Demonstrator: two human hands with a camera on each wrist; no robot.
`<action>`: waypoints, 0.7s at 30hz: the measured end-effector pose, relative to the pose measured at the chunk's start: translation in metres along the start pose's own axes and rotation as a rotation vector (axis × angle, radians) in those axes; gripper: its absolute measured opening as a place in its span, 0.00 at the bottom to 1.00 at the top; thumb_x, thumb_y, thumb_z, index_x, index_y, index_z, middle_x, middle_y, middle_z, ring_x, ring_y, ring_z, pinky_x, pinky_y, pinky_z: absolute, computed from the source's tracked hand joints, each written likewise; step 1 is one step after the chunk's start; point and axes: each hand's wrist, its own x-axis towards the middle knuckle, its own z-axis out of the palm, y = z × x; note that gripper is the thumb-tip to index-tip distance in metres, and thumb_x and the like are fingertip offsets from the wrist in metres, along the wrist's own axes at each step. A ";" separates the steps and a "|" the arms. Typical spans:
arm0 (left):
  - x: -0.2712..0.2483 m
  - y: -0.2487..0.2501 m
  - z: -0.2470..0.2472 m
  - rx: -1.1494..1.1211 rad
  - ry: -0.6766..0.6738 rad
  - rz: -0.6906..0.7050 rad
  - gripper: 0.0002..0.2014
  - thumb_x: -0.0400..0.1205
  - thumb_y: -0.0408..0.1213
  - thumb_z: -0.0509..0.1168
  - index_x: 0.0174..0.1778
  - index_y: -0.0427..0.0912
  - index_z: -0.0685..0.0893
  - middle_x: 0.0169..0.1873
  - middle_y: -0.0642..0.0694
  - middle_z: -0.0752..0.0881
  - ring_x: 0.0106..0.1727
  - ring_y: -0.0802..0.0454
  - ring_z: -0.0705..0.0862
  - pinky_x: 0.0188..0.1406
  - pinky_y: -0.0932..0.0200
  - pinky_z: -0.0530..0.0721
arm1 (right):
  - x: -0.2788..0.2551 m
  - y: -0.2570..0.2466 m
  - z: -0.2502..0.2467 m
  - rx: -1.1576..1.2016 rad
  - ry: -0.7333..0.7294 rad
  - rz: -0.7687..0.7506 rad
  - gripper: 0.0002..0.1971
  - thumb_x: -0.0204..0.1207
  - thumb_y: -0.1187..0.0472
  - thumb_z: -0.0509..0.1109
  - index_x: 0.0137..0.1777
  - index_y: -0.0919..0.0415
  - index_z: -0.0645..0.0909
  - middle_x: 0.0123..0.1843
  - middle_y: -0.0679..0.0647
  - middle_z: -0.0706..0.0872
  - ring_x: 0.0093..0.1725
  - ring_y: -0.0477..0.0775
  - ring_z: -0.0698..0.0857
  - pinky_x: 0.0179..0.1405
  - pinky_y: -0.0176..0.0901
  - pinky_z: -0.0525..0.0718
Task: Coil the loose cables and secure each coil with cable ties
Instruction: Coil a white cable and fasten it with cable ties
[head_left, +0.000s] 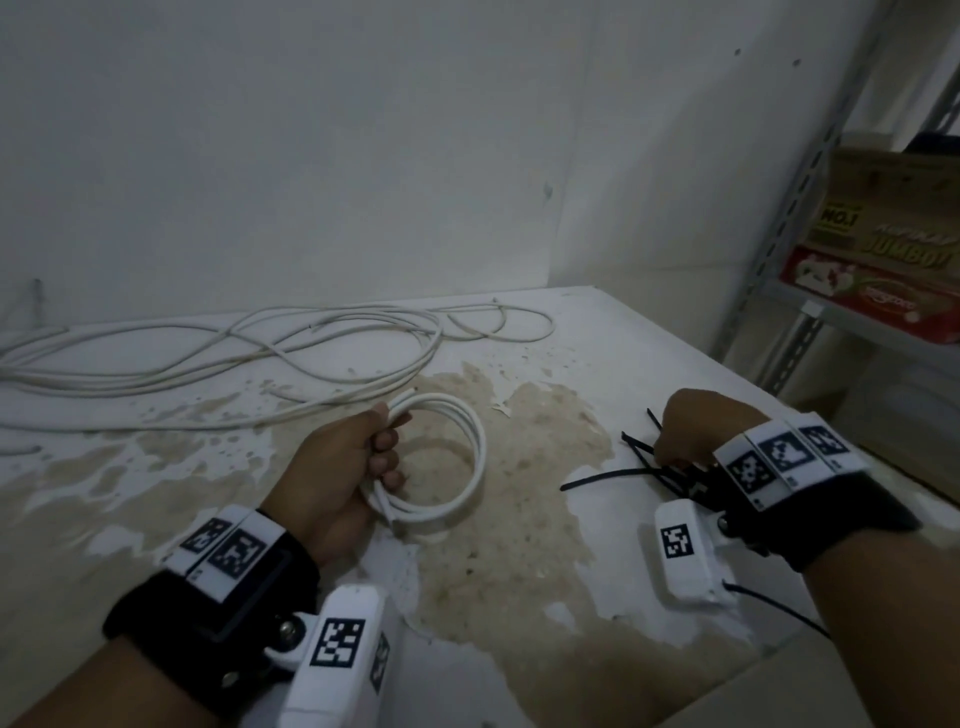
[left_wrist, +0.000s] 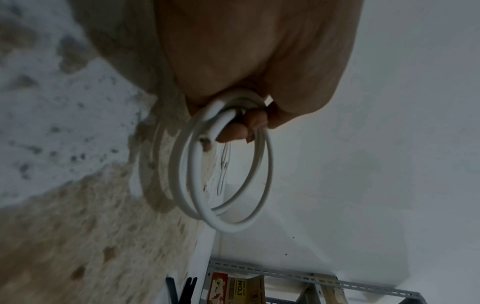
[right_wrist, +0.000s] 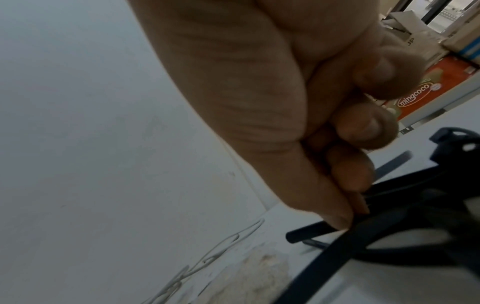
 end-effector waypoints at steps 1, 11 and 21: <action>0.001 0.001 -0.001 -0.001 -0.005 0.013 0.12 0.88 0.37 0.55 0.49 0.32 0.79 0.22 0.51 0.69 0.17 0.59 0.64 0.14 0.67 0.68 | 0.002 0.001 0.000 0.006 0.003 -0.002 0.18 0.77 0.62 0.66 0.26 0.60 0.69 0.28 0.51 0.73 0.26 0.46 0.71 0.22 0.34 0.67; 0.009 0.015 -0.018 -0.080 0.014 0.128 0.06 0.87 0.34 0.54 0.45 0.39 0.72 0.27 0.48 0.72 0.17 0.59 0.65 0.16 0.66 0.70 | -0.061 -0.058 -0.053 0.399 0.557 -0.666 0.12 0.74 0.60 0.66 0.31 0.48 0.72 0.28 0.47 0.78 0.27 0.44 0.75 0.26 0.38 0.68; 0.020 0.030 -0.034 -0.064 0.219 0.208 0.11 0.87 0.31 0.55 0.37 0.42 0.72 0.26 0.48 0.70 0.16 0.59 0.63 0.14 0.67 0.65 | -0.080 -0.138 -0.045 0.217 0.227 -1.111 0.11 0.81 0.59 0.63 0.49 0.59 0.87 0.44 0.48 0.87 0.43 0.44 0.82 0.46 0.34 0.77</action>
